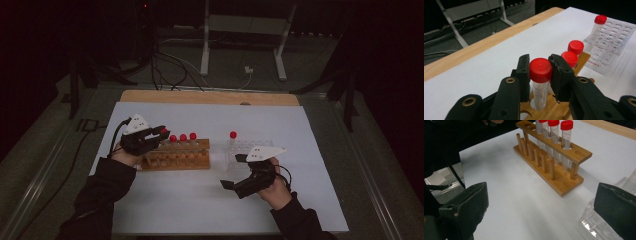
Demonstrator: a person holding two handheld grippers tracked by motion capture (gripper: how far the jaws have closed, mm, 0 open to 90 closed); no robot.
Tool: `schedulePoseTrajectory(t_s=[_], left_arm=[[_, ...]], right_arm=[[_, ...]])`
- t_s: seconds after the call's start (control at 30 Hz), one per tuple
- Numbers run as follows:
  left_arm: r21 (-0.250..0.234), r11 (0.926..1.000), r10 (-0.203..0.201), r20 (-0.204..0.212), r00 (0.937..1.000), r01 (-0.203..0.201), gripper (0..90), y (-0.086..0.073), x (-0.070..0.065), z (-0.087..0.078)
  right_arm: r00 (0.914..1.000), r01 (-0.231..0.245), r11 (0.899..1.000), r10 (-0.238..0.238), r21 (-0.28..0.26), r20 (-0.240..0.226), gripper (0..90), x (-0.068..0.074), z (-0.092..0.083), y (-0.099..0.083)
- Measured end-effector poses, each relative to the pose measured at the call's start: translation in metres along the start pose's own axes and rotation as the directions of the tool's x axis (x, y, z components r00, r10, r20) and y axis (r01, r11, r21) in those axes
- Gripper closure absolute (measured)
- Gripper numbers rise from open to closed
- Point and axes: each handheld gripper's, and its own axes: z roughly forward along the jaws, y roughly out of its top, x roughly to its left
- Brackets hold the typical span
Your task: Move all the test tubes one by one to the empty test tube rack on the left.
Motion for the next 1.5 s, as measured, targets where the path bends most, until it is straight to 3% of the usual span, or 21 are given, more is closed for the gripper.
schedulePoseTrajectory(t_s=[0.57,1.27,1.5], left_arm=[[0.042,0.9990,-0.011,-0.002,0.9999,0.011,71.6,-0.014,-0.001,0.007],[0.090,0.9959,-0.013,0.020,0.9997,0.011,70.0,-0.011,0.000,0.004],[0.066,0.9976,-0.023,0.018,0.9996,0.022,50.2,-0.008,0.002,-0.008]], right_arm=[[1.0000,-0.006,1.000,0.006,-0.007,-0.006,0.0,-0.001,-0.003,0.001],[0.9999,-0.008,1.000,0.008,-0.008,-0.007,0.0,-0.001,-0.003,0.001],[0.9999,-0.008,1.000,0.008,-0.010,-0.009,0.0,-0.002,-0.005,0.001]])
